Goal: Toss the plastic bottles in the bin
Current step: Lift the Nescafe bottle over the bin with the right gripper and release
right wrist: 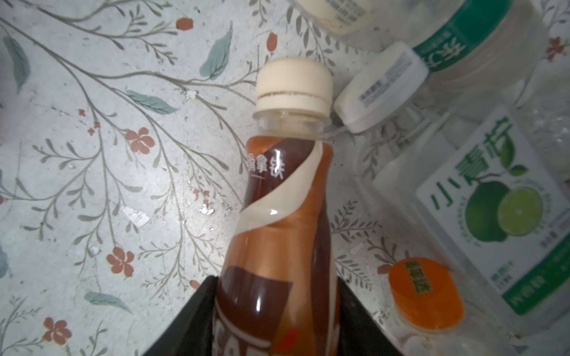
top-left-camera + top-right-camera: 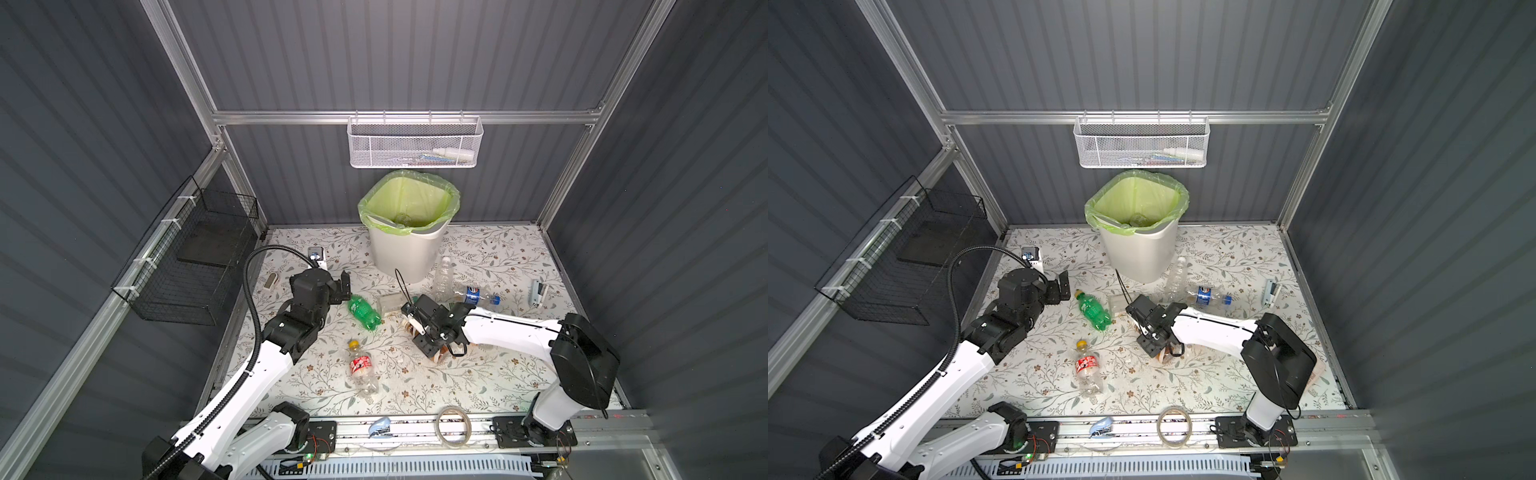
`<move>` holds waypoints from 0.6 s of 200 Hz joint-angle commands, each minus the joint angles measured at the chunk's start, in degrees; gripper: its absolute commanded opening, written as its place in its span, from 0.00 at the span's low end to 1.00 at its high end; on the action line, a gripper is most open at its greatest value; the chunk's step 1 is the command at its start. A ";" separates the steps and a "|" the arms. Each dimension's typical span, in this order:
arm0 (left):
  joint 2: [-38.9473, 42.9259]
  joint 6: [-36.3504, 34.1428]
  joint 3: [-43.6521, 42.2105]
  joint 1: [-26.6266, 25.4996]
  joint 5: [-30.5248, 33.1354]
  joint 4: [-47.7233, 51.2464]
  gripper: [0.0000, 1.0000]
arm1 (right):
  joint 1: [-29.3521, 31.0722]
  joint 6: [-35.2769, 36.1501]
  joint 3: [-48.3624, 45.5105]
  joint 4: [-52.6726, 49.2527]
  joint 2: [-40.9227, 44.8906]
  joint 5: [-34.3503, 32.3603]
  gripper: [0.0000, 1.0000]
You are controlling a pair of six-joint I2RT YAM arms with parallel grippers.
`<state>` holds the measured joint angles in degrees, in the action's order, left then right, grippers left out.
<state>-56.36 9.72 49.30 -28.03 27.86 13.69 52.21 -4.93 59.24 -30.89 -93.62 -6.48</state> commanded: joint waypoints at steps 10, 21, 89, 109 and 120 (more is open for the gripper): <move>0.50 0.64 -0.96 0.33 -0.86 -1.30 1.00 | 0.09 -1.34 -0.80 0.74 4.78 -1.13 0.50; 0.69 0.09 -1.17 0.34 -0.98 -1.37 1.00 | -0.04 -1.82 -0.97 1.25 6.71 -1.68 0.49; 3.50 -0.97 -2.18 0.27 -1.98 -2.24 1.00 | -4.02 -5.26 -6.86 11.53 24.54 -4.06 0.48; 3.53 -0.68 -2.21 0.27 -2.78 -2.14 1.00 | -5.97 -6.71 -12.61 19.82 32.28 -4.24 0.48; 3.62 -0.71 -1.72 0.26 -2.98 -1.64 1.00 | -6.92 -7.90 -15.91 24.50 36.80 -4.74 0.47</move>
<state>-53.49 9.47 47.68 -28.01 26.41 12.56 47.05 -9.67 48.93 -17.80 -64.55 -9.32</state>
